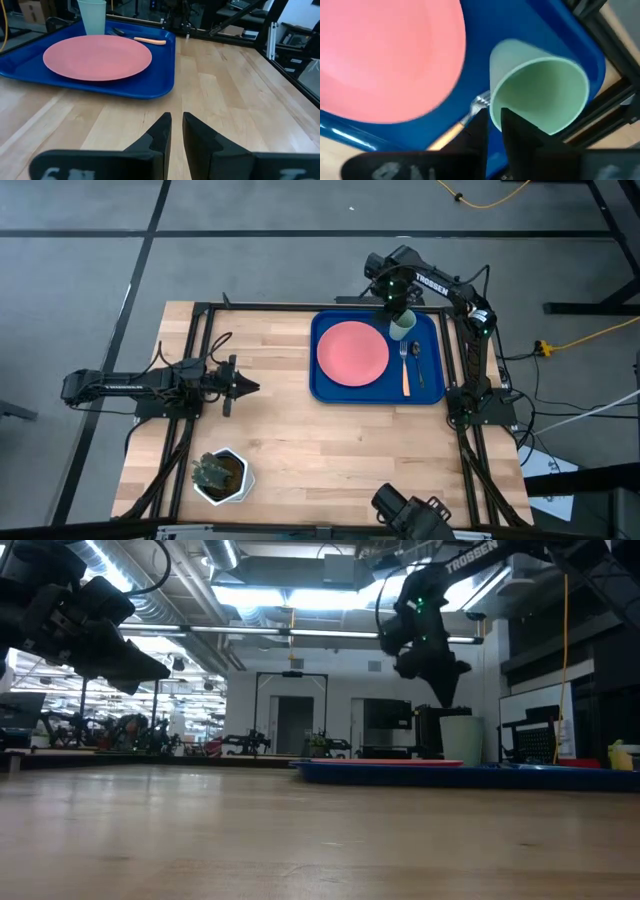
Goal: Pick and place plate/cup/fork/spoon on tray
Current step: Return to Home Position
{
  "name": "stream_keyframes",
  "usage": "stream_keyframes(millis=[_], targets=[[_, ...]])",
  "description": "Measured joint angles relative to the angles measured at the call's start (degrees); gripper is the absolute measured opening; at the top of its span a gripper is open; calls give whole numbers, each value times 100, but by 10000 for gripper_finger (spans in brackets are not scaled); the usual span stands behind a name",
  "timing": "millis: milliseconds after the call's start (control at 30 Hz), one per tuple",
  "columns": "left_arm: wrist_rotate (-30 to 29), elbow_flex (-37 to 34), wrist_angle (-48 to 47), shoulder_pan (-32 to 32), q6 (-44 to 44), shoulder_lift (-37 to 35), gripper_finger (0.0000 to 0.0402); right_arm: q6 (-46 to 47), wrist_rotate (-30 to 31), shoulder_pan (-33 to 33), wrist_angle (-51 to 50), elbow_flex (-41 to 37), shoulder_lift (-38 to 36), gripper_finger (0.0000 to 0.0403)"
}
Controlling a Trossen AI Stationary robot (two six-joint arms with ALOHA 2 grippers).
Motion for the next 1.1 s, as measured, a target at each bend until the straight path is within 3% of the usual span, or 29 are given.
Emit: stream_keyframes(millis=[233, 400, 500, 600, 733, 800, 867, 1000, 1100], targets=[[44, 0, 0, -1, -286, 2, 41, 652, -758, 389, -12, 348, -565, 57], [44, 0, 9, 1, -291, 0, 41, 758, -679, 979, -1, 332, -1251, 57], [42, 0, 9, 1, -297, 1, 41, 400, -267, 1526, 180, -72, -1754, 57], [-17, 0, 9, 1, -299, 2, 41, 123, -377, 2065, 1109, -761, -2356, 57], [-44, 0, 7, 0, -299, 1, 41, -113, -1787, 2615, 3211, -2097, -3332, 57], [-46, 0, 9, 1, -299, 2, 41, -109, -2163, 2881, 4217, -2845, -3851, 57], [-46, 0, 7, 1, -299, 2, 41, -20, -2129, 3156, 5004, -3573, -4342, 57], [-46, 0, 7, -1, -299, 0, 41, 378, -1367, 3712, 6283, -5081, -5283, 57], [-46, 0, 7, -1, -299, 1, 41, 687, -1272, 3963, 7249, -6208, -5975, 57]])
